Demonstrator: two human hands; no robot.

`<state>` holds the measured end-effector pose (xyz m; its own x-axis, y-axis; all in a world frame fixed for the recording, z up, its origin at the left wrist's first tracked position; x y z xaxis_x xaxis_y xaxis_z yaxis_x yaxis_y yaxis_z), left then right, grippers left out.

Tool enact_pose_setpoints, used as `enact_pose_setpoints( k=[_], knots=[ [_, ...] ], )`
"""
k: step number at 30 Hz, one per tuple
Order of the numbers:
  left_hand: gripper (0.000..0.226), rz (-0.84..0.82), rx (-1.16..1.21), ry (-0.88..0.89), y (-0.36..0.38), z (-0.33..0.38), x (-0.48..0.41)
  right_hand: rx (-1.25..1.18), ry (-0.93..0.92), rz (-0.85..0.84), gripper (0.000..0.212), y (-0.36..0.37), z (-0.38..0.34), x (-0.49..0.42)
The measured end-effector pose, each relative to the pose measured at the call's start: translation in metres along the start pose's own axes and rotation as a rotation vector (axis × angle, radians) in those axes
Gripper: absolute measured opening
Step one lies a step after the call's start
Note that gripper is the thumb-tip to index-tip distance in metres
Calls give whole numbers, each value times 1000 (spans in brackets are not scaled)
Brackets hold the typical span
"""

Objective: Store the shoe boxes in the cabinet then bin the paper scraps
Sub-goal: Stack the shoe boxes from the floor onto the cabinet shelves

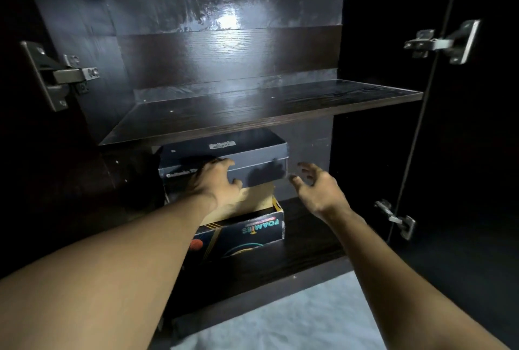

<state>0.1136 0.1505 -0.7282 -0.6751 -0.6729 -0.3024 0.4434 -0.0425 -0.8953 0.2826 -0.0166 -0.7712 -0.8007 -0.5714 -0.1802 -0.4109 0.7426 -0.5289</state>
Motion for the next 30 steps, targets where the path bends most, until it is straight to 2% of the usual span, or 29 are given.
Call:
enact_pose_setpoints(
  k=[5,8,15,23,26,30],
  knots=[
    [49,-131,197,76,32,74,22,144,59,45,50,-59,17,40],
    [41,-235,246,202,45,132,46,211,113,104,49,-101,32,77],
    [34,-434,492,486,87,249,125,313,403,294,50,-199,92,188],
    [33,-681,682,680,119,349,283,418,582,500,45,-290,108,378],
    [27,-804,775,731,119,383,352,452,624,599,44,-307,107,467],
    [34,-932,855,772,118,414,450,454,719,708,46,-323,121,575]
  ],
)
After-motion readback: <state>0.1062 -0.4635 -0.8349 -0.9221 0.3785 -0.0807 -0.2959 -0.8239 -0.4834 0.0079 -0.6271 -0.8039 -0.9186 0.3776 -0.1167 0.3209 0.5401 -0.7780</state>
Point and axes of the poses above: each hand's wrist, its own x-axis away from the middle knuckle, its own y-axis out of the palm, z = x × y, the point moved 10 cm from there along -x, towards the middle knuckle, and after that the axes turned 5 degrees about y, right-handed, at the moved point
